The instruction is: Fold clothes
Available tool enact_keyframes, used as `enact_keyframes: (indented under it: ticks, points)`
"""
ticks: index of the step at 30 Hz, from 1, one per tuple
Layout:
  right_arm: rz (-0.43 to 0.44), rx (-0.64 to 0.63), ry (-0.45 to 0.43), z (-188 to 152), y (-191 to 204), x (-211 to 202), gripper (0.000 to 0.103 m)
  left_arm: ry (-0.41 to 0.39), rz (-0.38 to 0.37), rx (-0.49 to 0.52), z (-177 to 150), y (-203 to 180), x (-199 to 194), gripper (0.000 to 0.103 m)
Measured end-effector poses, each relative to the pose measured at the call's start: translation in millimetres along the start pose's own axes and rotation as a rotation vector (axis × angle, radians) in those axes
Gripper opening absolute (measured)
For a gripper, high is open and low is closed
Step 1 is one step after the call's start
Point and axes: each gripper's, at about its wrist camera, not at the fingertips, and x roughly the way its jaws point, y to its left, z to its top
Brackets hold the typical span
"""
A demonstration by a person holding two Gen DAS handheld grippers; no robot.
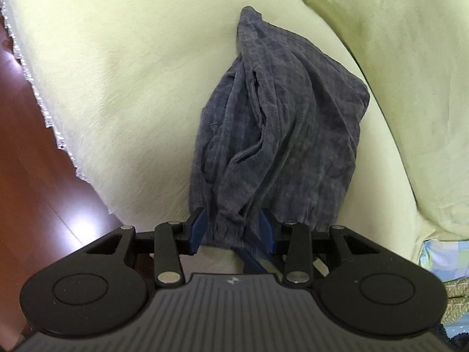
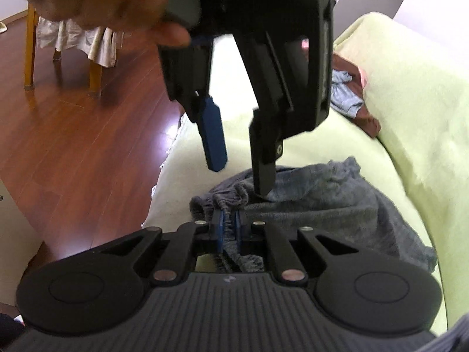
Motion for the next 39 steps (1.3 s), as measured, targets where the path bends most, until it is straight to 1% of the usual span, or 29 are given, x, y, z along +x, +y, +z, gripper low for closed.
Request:
enact_keyframes:
  ticks: [2,4,5,6,8,12,13,14,15,16,17,18,19,21,22,25,28,31,32,33,34,35,37,39]
  points:
    - [0.008,-0.011,0.002,-4,-1,-1,0.006,0.007,-0.032,-0.004,3,1,7,0.045]
    - [0.021,-0.012,0.001,-11,1,-3,0.006,0.013,-0.044,-0.004,8,2,16,0.045]
    - [0.022,-0.014,0.011,-12,0,-2,0.007,0.019,-0.026,0.008,11,1,23,0.045]
    - [0.022,-0.01,0.015,-12,-2,-3,0.007,0.022,0.013,0.03,13,-1,29,0.045]
    - [0.023,0.008,0.021,-10,-8,-5,0.01,0.022,0.039,0.071,15,-5,31,0.045]
    - [0.021,0.064,0.032,-14,-18,-12,0.011,-0.006,0.038,0.124,12,-8,26,0.045]
    - [0.02,0.073,0.036,-15,-20,-13,0.011,-0.005,0.031,0.143,12,-9,28,0.043]
    - [0.021,0.089,0.044,-16,-23,-15,0.012,-0.003,0.023,0.162,13,-11,30,0.04]
    - [0.021,0.112,0.056,-18,-26,-16,0.014,-0.002,0.021,0.166,14,-10,31,0.034]
    - [0.02,0.123,0.062,-15,-25,-16,0.015,-0.002,0.014,0.179,14,-11,33,0.012]
    - [0.015,0.142,0.07,-14,-26,-18,0.016,-0.005,0.011,0.195,13,-12,34,0.007]
    - [0.011,0.162,0.077,-15,-30,-19,0.016,-0.014,0.005,0.192,13,-10,33,0.004]
    - [0.007,0.18,0.084,-16,-33,-21,0.017,-0.023,-0.003,0.187,12,-9,30,0.004]
    - [0.0,0.207,0.089,-17,-38,-24,0.017,-0.072,-0.048,0.128,9,4,15,0.004]
    - [-0.002,0.217,0.091,-18,-38,-27,0.018,-0.077,-0.051,0.114,7,7,12,0.004]
    - [-0.001,0.236,0.097,-20,-36,-28,0.021,-0.062,-0.046,-0.001,4,28,15,0.004]
    - [-0.002,0.214,0.116,-19,-32,-23,0.021,-0.049,-0.074,-0.112,1,44,21,0.004]
    - [-0.019,0.22,0.123,-17,-33,-29,0.024,-0.076,-0.076,-0.061,2,36,16,0.006]
    - [-0.023,0.224,0.129,-17,-33,-30,0.024,-0.054,-0.033,-0.049,2,36,23,0.011]
    - [-0.029,0.225,0.139,-18,-31,-31,0.025,-0.037,-0.02,-0.05,2,37,28,0.019]
    - [-0.031,0.225,0.148,-19,-29,-33,0.025,-0.017,-0.029,-0.071,2,43,37,0.019]
    - [-0.031,0.226,0.156,-19,-29,-34,0.025,-0.013,-0.032,-0.077,2,45,37,0.019]
    - [-0.041,0.238,0.157,-18,-31,-39,0.025,0.012,-0.048,-0.083,6,44,33,0.021]
    - [-0.06,0.284,0.148,-12,-39,-46,0.025,0.023,-0.054,-0.085,6,41,23,0.022]
